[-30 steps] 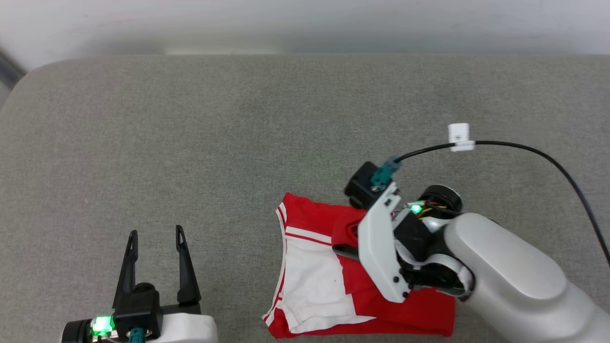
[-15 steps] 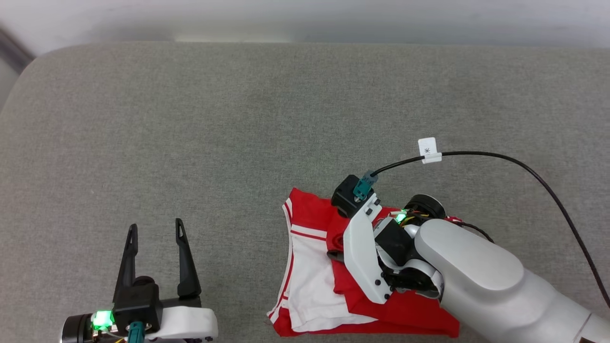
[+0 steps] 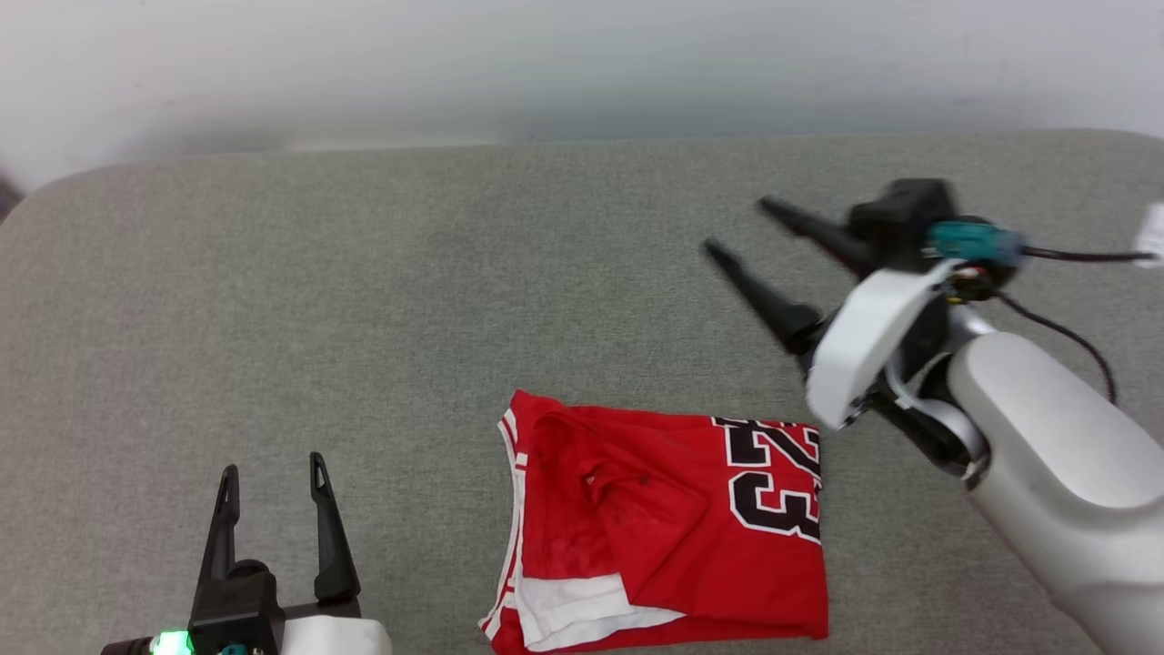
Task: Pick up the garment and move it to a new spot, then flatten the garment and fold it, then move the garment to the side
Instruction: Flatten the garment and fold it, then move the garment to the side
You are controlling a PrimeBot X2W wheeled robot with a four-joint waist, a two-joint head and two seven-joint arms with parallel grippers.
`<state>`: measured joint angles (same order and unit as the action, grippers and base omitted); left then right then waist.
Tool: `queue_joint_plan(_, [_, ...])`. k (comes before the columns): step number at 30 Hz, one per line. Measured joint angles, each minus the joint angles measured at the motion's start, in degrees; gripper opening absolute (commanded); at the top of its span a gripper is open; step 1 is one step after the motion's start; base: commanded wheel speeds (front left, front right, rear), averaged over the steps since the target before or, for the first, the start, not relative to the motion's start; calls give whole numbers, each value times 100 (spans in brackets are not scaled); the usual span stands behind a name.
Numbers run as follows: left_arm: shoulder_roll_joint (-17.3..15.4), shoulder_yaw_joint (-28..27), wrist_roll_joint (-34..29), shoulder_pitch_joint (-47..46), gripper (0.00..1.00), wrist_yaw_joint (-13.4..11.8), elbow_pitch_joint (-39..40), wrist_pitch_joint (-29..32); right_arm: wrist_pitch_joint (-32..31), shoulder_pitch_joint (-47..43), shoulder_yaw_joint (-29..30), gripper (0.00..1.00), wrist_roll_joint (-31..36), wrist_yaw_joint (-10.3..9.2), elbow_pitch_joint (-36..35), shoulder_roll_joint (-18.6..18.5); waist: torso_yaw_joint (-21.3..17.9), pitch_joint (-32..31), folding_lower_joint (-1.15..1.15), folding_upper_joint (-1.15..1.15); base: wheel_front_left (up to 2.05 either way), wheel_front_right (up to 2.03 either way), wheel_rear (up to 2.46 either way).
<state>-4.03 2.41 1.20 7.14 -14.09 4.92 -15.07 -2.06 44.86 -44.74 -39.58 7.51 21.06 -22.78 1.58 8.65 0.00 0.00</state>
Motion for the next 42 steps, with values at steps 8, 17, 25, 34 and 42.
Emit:
queue_joint_plan(8, [24,-76,-9,124,100,44,33,0,1552,-1179,2072,100,1573,0,275,422,-156,-237,0,0,0,0,0])
queue_joint_plan(17, [26,-154,-20,299,100,115,37,0,1714,-2707,3797,100,2627,-1,-744,1207,-290,-441,0,0,0,0,0])
queue_joint_plan(25, [33,-122,-46,431,100,200,1,0,1714,-4021,4331,100,2965,-1,-1369,1642,-268,-659,0,0,0,0,0])
queue_joint_plan(34, [11,-24,-97,567,100,352,-18,0,1714,-4831,4484,100,3064,-1,-1807,1890,-222,-808,0,0,0,0,0])
queue_joint_plan(42, [0,20,-88,661,100,402,-12,0,1714,-5246,4599,100,3014,-1,-1989,1963,-154,-853,-1,0,0,0,0])
